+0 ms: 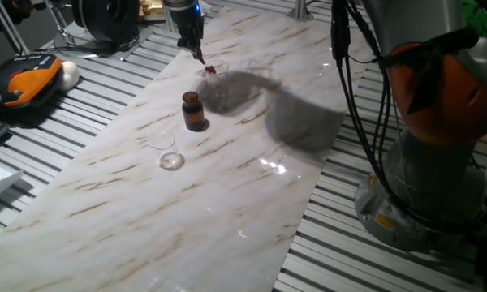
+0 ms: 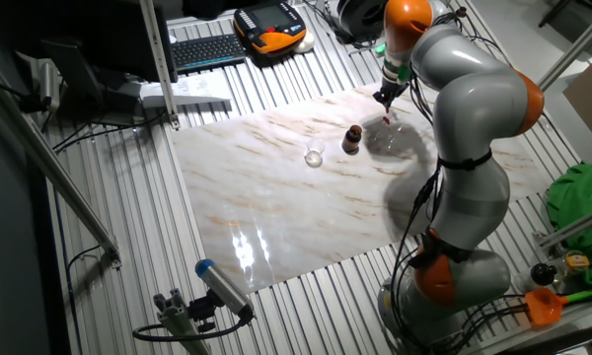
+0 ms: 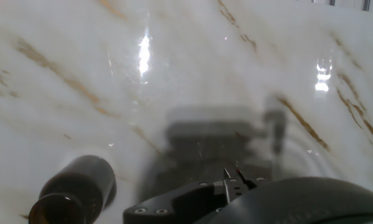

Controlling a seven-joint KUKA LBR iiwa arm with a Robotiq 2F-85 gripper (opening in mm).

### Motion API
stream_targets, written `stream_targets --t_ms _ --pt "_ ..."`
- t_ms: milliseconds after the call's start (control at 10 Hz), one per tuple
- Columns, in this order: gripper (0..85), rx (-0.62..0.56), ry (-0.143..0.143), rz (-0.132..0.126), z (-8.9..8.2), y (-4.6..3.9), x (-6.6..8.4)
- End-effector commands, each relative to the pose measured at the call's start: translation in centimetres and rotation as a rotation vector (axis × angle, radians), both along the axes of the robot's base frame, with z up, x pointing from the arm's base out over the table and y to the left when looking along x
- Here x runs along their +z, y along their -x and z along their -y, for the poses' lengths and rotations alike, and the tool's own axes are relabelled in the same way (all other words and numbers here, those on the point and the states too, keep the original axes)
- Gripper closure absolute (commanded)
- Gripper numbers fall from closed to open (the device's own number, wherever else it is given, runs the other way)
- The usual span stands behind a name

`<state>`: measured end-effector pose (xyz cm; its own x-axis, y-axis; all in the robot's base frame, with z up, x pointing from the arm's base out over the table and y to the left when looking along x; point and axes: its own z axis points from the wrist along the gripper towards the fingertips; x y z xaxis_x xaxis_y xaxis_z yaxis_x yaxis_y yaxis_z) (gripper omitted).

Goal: Transfer liquid using a dropper

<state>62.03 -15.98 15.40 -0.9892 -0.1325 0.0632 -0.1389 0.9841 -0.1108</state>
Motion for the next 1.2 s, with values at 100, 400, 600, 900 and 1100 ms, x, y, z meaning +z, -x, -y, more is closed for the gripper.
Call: stream_targets --t_ms 100,400,600,900,1100 --pt "85.0 -0.008 -0.002 0.006 -0.2 0.04 1.0" --pt "85.0 -0.003 -0.003 0.01 0.0 -0.2 2.0" --pt "85.0 -0.005 0.003 0.004 0.0 -0.55 3.0" --pt "85.0 -0.014 0.011 0.007 0.0 -0.83 4.1" --pt "85.0 -0.028 0.001 -0.002 0.1 -1.21 5.3"
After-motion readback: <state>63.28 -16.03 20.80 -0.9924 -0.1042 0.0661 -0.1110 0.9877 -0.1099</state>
